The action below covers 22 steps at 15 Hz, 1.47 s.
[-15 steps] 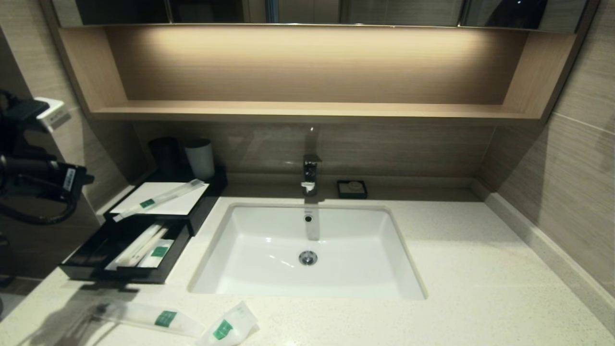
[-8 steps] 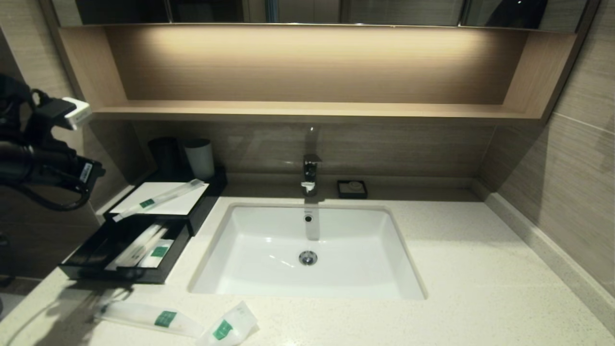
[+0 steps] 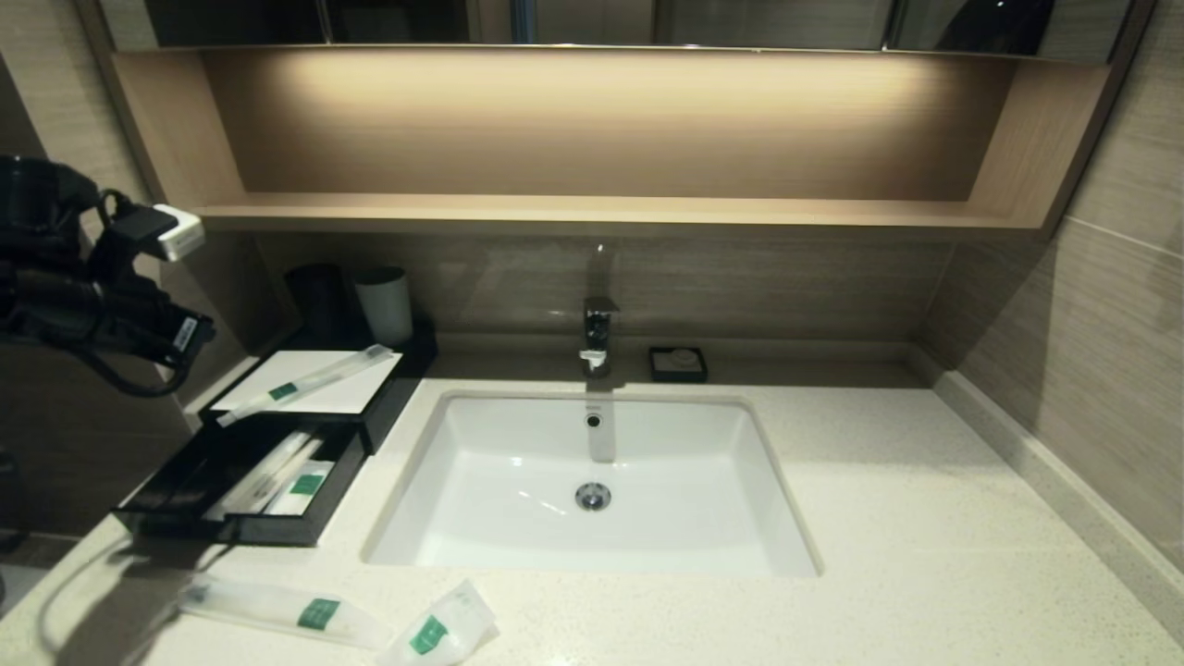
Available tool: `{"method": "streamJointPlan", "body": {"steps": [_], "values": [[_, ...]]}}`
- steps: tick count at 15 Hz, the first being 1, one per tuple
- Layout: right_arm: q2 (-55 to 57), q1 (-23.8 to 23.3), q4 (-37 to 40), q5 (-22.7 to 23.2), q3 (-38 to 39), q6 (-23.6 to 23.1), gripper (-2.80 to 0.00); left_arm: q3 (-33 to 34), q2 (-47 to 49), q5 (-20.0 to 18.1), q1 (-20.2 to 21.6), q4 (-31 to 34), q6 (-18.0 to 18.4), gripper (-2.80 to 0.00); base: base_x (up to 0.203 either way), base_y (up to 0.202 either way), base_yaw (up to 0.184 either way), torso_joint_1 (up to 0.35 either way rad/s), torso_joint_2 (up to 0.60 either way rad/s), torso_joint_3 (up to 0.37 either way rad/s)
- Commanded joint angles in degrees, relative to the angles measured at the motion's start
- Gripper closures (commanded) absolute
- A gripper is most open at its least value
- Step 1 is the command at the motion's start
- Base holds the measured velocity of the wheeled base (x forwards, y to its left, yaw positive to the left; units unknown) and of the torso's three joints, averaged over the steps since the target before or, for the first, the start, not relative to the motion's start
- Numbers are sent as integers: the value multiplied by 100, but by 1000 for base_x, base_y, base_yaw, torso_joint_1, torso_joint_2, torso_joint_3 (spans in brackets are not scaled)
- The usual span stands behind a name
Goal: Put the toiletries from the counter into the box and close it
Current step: Pick up the bathroom toiletry
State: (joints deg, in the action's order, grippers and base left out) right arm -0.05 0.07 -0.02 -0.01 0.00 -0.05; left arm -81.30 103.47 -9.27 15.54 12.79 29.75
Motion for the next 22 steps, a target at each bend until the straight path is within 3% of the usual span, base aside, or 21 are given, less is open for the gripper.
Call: {"method": "streamJointPlan", "body": {"steps": [1,11,12,15,18,21,22], "values": [[5,1,2,1,9,-4,0,-181,473,-40,36,32,69,0,0,0,0,0,0,0],[5,1,2,1,9,-4,0,-665,1211,-480,80,101,192,0,0,0,0,0,0,0],[5,1,2,1,9,-4,0,-739,1259,-543,87,109,207,-280,0,0,0,0,0,0],[5,1,2,1,9,-4,0,-1095,1503,-592,126,292,223,-280,0,0,0,0,0,0],[5,1,-2,1,9,-4,0,-1310,1688,-1087,268,329,255,-280,0,0,0,0,0,0],[5,1,2,1,9,-4,0,-1310,1880,-1193,322,332,638,-280,0,0,0,0,0,0],[5,1,2,1,9,-4,0,-1317,1922,-1382,367,330,706,-280,0,0,0,0,0,0]]}}
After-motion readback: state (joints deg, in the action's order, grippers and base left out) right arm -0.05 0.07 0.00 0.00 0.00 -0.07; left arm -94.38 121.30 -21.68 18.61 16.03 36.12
